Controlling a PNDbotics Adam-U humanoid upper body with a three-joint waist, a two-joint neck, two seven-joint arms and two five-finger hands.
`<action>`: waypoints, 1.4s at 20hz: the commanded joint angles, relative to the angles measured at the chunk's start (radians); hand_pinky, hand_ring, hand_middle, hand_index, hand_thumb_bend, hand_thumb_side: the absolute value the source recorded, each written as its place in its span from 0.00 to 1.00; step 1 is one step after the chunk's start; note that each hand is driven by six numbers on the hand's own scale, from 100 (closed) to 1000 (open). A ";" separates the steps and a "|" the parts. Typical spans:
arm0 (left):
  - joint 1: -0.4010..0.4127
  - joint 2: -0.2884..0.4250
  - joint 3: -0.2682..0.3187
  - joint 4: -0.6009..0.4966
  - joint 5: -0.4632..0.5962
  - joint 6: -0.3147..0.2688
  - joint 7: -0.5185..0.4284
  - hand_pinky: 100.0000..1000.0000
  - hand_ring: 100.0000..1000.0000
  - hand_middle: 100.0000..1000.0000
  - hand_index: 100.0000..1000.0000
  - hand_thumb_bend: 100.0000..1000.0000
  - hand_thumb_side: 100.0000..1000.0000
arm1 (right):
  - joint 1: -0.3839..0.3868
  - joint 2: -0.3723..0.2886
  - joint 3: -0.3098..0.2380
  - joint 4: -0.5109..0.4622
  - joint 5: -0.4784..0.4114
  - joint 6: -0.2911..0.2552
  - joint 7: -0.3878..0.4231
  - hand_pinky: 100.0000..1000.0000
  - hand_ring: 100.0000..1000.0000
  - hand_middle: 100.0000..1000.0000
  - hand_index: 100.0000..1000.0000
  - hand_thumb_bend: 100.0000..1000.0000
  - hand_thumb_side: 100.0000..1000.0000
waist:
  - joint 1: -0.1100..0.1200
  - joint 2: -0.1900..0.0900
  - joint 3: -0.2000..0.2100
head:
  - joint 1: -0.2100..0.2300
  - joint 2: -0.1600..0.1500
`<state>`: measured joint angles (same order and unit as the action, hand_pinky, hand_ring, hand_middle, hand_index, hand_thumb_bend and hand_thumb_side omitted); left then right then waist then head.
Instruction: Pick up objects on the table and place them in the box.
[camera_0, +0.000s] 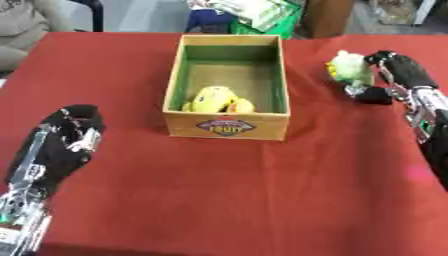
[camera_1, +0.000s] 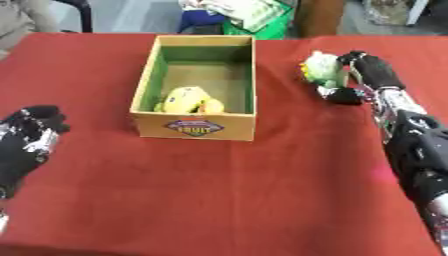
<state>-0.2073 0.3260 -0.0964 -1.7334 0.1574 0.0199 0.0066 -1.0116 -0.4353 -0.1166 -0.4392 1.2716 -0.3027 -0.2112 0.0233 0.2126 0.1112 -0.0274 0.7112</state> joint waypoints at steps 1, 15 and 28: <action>-0.015 0.016 0.000 -0.024 -0.003 -0.001 -0.004 0.77 0.58 0.56 0.69 0.07 0.14 | -0.008 -0.006 0.002 -0.014 0.008 0.001 -0.004 0.23 0.52 0.42 0.48 0.00 0.48 | 0.003 -0.012 0.003 | 0.000 -0.009; -0.015 0.017 -0.001 -0.024 0.000 -0.001 -0.005 0.77 0.58 0.56 0.69 0.07 0.14 | -0.010 0.005 0.010 -0.099 -0.109 -0.062 -0.154 0.04 0.39 0.21 0.23 0.00 0.17 | 0.003 -0.018 -0.003 | 0.002 -0.007; -0.016 0.015 -0.003 -0.023 0.007 0.000 -0.007 0.78 0.58 0.56 0.69 0.06 0.14 | -0.071 0.085 0.129 -0.356 -0.351 -0.322 0.167 0.09 0.43 0.24 0.27 0.00 0.18 | -0.003 -0.032 0.003 | -0.006 -0.007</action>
<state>-0.2107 0.3259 -0.1021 -1.7339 0.1603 0.0205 0.0026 -1.0540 -0.3469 0.0040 -0.7604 0.9453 -0.6055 -0.0770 0.0202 0.1997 0.1122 -0.0298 0.7112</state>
